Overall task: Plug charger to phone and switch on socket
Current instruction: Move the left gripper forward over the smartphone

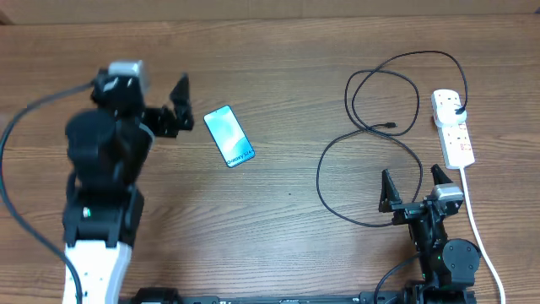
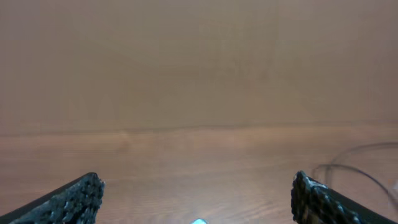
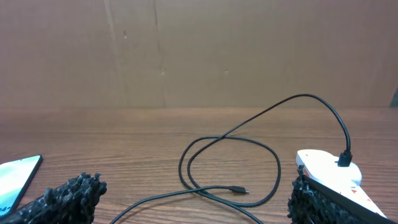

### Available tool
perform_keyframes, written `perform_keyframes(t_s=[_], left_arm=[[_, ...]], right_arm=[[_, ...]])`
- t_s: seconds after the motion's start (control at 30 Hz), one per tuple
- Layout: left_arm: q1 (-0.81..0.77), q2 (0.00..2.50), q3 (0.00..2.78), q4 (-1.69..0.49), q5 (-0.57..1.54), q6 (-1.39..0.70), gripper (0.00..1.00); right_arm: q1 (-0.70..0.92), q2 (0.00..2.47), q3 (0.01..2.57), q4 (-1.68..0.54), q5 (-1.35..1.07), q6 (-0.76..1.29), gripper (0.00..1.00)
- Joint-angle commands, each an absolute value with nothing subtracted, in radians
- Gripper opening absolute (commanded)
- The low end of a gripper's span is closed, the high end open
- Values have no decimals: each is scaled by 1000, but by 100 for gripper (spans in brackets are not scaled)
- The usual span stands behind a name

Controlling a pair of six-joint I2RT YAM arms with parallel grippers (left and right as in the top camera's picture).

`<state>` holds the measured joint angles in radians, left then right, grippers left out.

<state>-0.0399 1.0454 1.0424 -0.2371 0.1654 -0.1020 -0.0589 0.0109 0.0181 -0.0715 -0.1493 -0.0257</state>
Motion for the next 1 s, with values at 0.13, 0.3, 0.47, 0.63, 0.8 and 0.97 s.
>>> perform_keyframes(t_s=[0.13,0.3,0.47,0.63,0.8,0.97], left_arm=[[-46,1189,1115,-479,490,-120,100],[-46,1289,1116,-434,519,-196,100],[-47,1333,1128,-423,360,-450,100],[-60,1355,1243,-556,209,-601,100],[-127,1415,1424,-726,22,-696,100],[-183,1541,1613,-844,-38,-767,100]], right_arm=[[-63,3,7,-67,-147,-28,100],[-63,3,8,-67,-147,-28,100],[-63,3,7,-67,-147,-28,100],[-63,3,7,-67,-147,-28,100],[-63,3,7,-67,-147,-28,100],[-63,3,7,-67,-147,-28,100]])
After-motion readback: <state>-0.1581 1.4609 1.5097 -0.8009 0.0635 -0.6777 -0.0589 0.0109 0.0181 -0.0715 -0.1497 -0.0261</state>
